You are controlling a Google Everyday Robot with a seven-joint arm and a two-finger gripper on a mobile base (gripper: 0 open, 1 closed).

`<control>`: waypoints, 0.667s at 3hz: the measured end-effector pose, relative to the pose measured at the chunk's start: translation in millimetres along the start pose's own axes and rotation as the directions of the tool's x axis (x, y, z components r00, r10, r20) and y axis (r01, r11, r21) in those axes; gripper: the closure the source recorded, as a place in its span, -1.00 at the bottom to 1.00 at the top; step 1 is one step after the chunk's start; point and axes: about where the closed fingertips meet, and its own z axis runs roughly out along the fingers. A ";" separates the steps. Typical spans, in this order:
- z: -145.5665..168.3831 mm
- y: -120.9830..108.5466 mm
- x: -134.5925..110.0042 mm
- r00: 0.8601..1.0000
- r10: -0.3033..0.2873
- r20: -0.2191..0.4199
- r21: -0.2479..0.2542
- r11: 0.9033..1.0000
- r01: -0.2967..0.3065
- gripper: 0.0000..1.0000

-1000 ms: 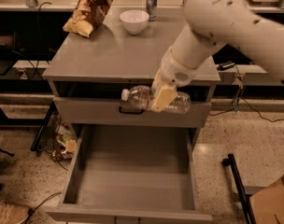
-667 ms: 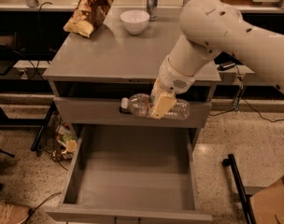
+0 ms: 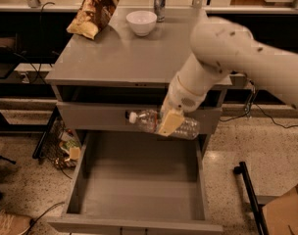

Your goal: Place water bottle into middle drawer

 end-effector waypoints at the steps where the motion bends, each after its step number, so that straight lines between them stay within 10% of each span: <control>1: 53.2 26.7 36.6 0.984 0.178 0.013 0.016 0.984 -0.179 1.00; 2: 121.8 63.4 72.8 0.953 0.303 0.027 -0.009 0.953 -0.303 1.00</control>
Offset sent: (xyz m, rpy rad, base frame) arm -0.0471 -0.0010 -0.2384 0.1960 0.0064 -0.5012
